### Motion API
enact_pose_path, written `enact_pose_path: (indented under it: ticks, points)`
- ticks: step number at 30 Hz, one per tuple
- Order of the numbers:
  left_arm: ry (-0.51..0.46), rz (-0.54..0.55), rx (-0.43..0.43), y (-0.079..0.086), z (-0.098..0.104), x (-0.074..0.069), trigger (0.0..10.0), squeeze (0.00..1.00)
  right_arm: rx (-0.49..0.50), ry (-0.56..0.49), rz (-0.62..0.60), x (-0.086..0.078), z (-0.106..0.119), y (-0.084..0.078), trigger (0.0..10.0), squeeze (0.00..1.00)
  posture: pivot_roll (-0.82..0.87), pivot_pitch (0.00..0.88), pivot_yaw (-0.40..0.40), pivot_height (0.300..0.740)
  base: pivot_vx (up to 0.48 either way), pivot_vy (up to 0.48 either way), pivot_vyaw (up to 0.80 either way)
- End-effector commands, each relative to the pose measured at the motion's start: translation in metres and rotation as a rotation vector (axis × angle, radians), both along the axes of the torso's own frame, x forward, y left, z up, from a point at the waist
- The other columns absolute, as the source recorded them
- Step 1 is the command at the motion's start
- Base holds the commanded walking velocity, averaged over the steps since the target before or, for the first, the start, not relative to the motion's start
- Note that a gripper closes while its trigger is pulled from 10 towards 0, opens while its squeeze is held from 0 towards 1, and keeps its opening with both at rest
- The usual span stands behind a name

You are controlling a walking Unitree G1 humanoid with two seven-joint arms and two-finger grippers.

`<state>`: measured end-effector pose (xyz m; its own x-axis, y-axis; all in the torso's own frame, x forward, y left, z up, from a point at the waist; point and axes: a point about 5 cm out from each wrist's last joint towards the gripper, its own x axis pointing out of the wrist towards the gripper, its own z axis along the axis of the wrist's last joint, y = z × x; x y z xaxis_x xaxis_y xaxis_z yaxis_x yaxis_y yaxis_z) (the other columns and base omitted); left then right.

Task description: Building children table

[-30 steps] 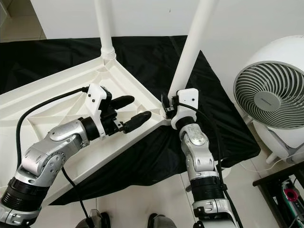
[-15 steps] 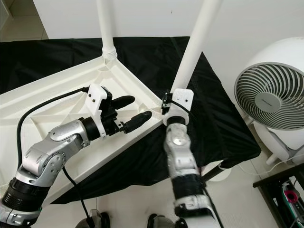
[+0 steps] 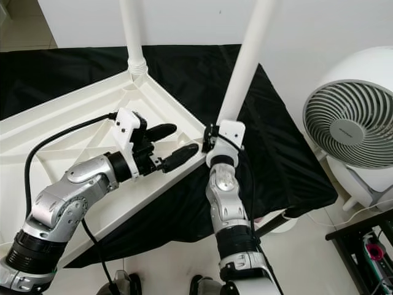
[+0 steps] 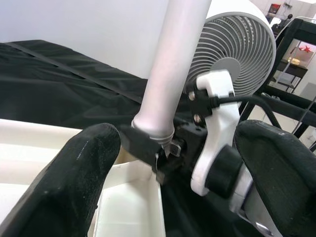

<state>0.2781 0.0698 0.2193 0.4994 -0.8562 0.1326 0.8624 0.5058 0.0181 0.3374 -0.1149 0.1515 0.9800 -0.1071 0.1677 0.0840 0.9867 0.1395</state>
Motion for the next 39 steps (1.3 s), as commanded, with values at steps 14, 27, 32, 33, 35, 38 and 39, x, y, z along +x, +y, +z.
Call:
enact_pose_path:
  ticks: [14,27,32,33,35,38,39]
  points:
    - [0.018,-0.084,0.026,-0.01,-0.011,-0.009,10.0,0.0,-0.05,-0.181,0.278,-0.002,0.031,-0.031,10.0,0.0,0.08,0.14,-0.055,0.74,0.0,0.0,0.0]
    - [0.036,-0.09,0.054,-0.018,-0.019,-0.013,10.0,0.0,-0.122,-0.149,0.563,0.008,0.035,-0.046,10.0,0.0,0.08,0.127,-0.057,0.74,0.0,0.0,0.0]
    - [0.039,-0.053,0.081,-0.019,-0.024,-0.009,10.0,0.0,-0.144,-0.119,0.621,0.013,0.033,-0.048,10.0,0.0,0.09,0.119,-0.056,0.74,0.0,0.0,0.0]
    - [0.038,-0.035,0.081,-0.019,-0.024,-0.008,10.0,0.0,-0.147,-0.112,0.628,0.015,0.033,-0.048,10.0,0.0,0.09,0.119,-0.056,0.74,0.0,0.0,0.0]
    - [0.036,0.005,0.087,-0.018,-0.025,-0.003,10.0,0.0,-0.146,-0.1,0.639,0.017,0.032,-0.049,10.0,0.0,0.09,0.115,-0.055,0.74,0.0,0.0,0.0]
    - [0.023,0.04,0.103,-0.019,-0.026,0.001,10.0,0.0,-0.143,-0.099,0.645,0.02,0.032,-0.051,8.2,0.0,0.09,0.112,-0.055,0.74,0.0,0.0,0.0]
    - [0.02,0.063,0.111,-0.02,-0.027,0.003,10.0,0.0,-0.143,-0.101,0.646,0.022,0.032,-0.052,7.8,0.0,0.09,0.107,-0.055,0.74,0.0,0.0,0.0]
